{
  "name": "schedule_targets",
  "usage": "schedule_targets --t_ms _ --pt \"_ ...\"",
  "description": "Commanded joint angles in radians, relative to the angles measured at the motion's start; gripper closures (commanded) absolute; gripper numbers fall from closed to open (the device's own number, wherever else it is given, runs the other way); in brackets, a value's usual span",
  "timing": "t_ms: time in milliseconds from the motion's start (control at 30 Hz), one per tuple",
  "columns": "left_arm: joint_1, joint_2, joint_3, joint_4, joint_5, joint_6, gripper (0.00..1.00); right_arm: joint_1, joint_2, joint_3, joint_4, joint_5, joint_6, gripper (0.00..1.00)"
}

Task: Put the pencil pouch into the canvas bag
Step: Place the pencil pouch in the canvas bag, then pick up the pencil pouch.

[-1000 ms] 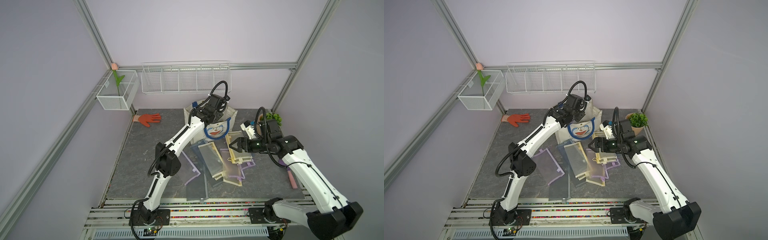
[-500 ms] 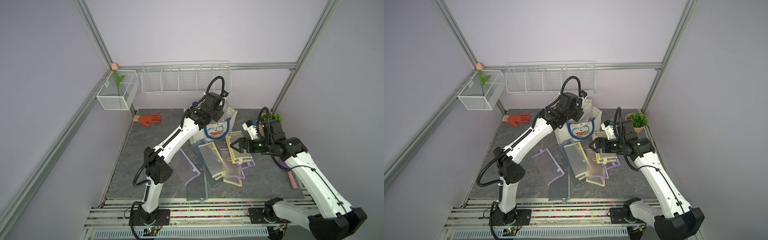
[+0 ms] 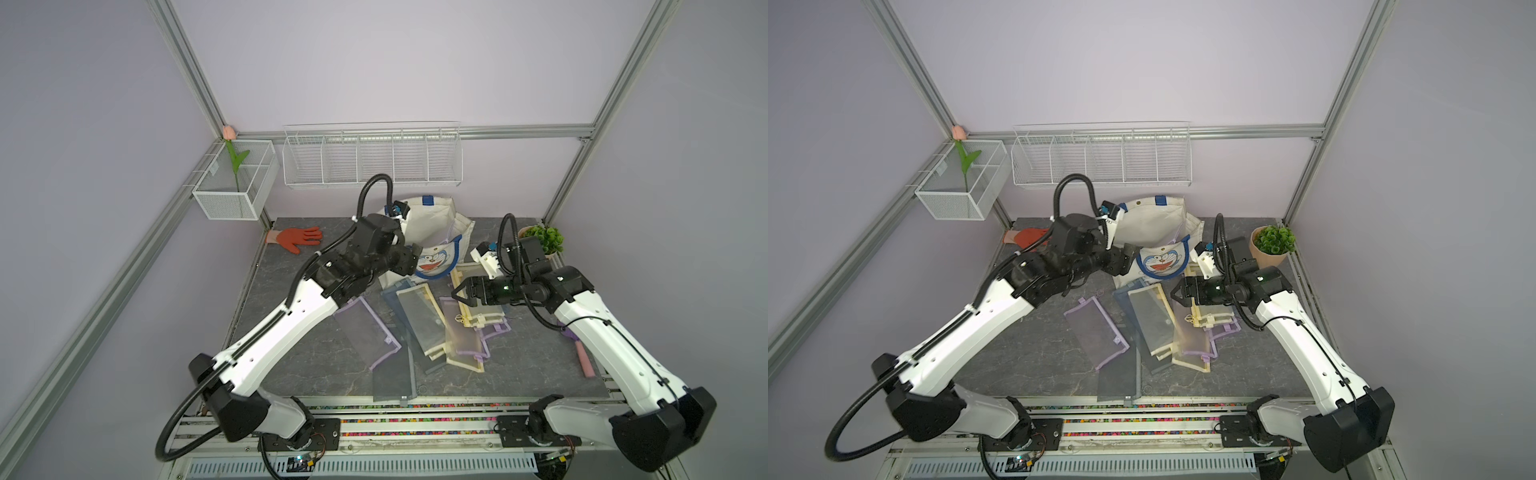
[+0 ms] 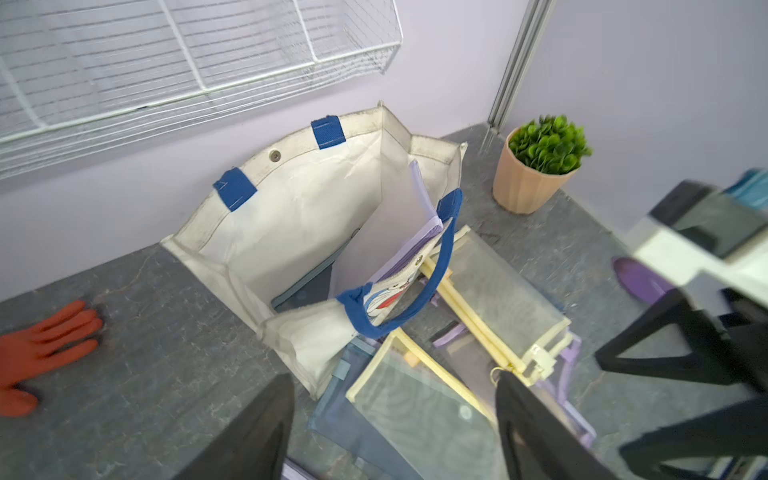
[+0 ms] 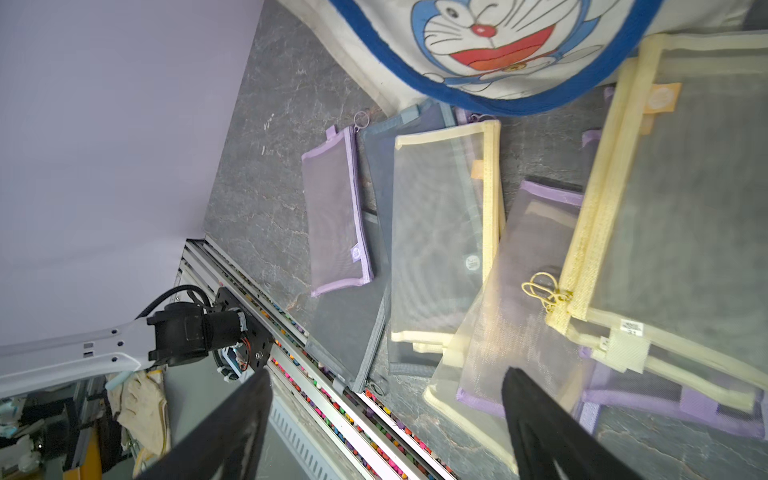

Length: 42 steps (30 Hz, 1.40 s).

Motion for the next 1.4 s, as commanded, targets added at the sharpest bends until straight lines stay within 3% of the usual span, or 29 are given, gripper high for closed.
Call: schedule_targets --t_ms 0,200,367,567,1000,1300,1367 --pt "-0.001 -0.049 -0.142 -0.063 0.015 -0.214 0.18 0.049 0.034 0.014 0.05 -0.004 0.0 0.12" --pt "0.046 -0.198 -0.472 0.062 0.122 -0.53 0.12 0.153 0.184 0.096 0.076 -0.008 -0.026 0.12" --pt "0.103 -0.28 -0.692 0.215 0.187 -0.694 0.11 0.219 0.297 0.141 0.125 -0.044 -0.017 0.12" --pt "0.174 -0.312 -0.803 0.188 0.152 -0.751 0.11 0.267 0.436 0.155 0.213 -0.1 0.016 0.12" --pt "0.363 -0.357 -1.109 0.421 0.255 -0.862 0.14 0.329 0.736 0.266 0.261 -0.135 0.023 0.09" --pt "0.374 -0.261 -1.183 0.571 0.266 -0.903 0.17 0.337 0.89 0.324 0.265 -0.141 0.01 0.01" --pt "0.376 -0.233 -1.207 0.619 0.269 -0.947 0.19 0.339 0.909 0.328 0.267 -0.147 0.008 0.04"
